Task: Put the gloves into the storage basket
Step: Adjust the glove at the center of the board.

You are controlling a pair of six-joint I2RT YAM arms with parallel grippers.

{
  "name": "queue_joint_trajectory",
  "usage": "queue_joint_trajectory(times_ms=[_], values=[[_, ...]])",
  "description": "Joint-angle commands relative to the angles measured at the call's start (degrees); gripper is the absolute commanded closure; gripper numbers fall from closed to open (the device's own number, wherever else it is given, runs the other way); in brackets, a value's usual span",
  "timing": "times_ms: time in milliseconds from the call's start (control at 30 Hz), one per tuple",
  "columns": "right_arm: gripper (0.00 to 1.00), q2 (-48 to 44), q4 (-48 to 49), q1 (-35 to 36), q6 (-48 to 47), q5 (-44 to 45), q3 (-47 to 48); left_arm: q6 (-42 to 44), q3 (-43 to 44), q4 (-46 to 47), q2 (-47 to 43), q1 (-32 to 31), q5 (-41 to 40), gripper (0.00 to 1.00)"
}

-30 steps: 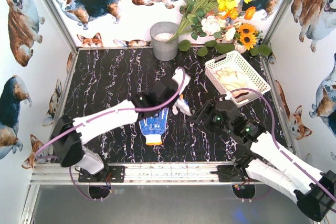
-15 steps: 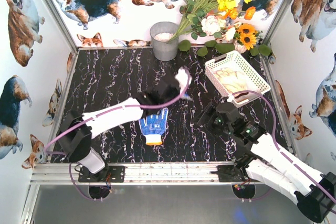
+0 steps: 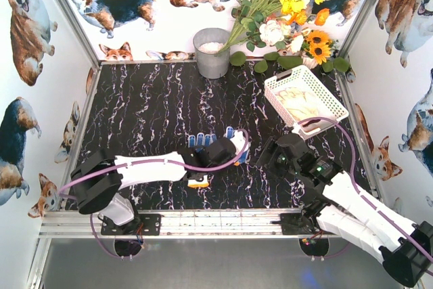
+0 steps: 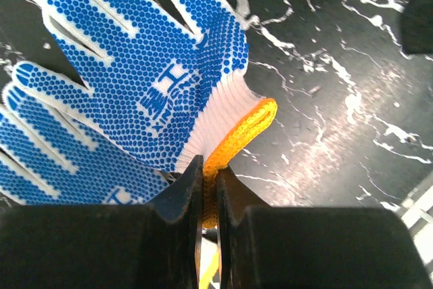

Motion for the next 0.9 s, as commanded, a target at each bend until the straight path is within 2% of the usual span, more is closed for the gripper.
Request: queue_joint_trajectory(times_ms=[0, 167, 267, 300, 367, 433, 533, 633, 700, 767, 867], values=[[0.33, 0.39, 4.82, -0.11, -1.66, -1.48, -0.60, -4.04, -1.43, 0.03, -2.43, -2.38, 1.67, 1.00], [0.33, -0.15, 8.78, -0.15, -0.38, -3.69, -4.14, -8.32, -3.69, 0.52, -3.57, -6.85, 0.58, 0.99], [0.33, 0.19, 8.96, -0.09, -0.83, -3.81, -4.51, -11.12, -4.68, 2.30, -3.36, -9.28, 0.89, 0.93], [0.33, 0.52, 8.91, -0.14, -1.00, -3.99, -4.51, -11.91, -4.94, 2.46, -3.30, -9.91, 0.86, 0.86], [0.33, 1.12, 8.75, -0.09, -1.00, -4.44, -4.51, -13.52, -5.71, 2.32, -3.46, -11.02, -0.51, 0.67], [0.33, 1.55, 8.81, -0.09, -0.83, -4.53, -4.51, -14.74, -6.67, 2.45, -5.02, -11.45, -1.73, 0.53], [0.33, 2.32, 9.46, -0.08, -0.71, -4.14, -4.61, -15.87, -7.85, 2.34, -9.47, -11.48, -2.73, 0.37], [0.41, 5.13, 11.67, -0.08, -2.13, -4.40, -4.37, -17.49, -8.11, 1.50, -14.75, -11.08, -7.79, 0.26], [0.48, 8.86, 14.64, -0.08, -3.70, -6.14, -3.37, -19.88, -8.11, 0.58, -17.05, -7.78, -9.54, 0.26], [0.56, 13.01, 16.62, 0.00, -5.34, -7.86, -1.56, -22.62, -8.11, 0.86, -17.50, -3.03, -7.86, 0.32], [0.62, 19.19, 22.15, -0.07, -5.86, -9.84, -0.50, -26.48, -10.80, 5.15, -15.98, 2.68, -3.49, 0.43]])
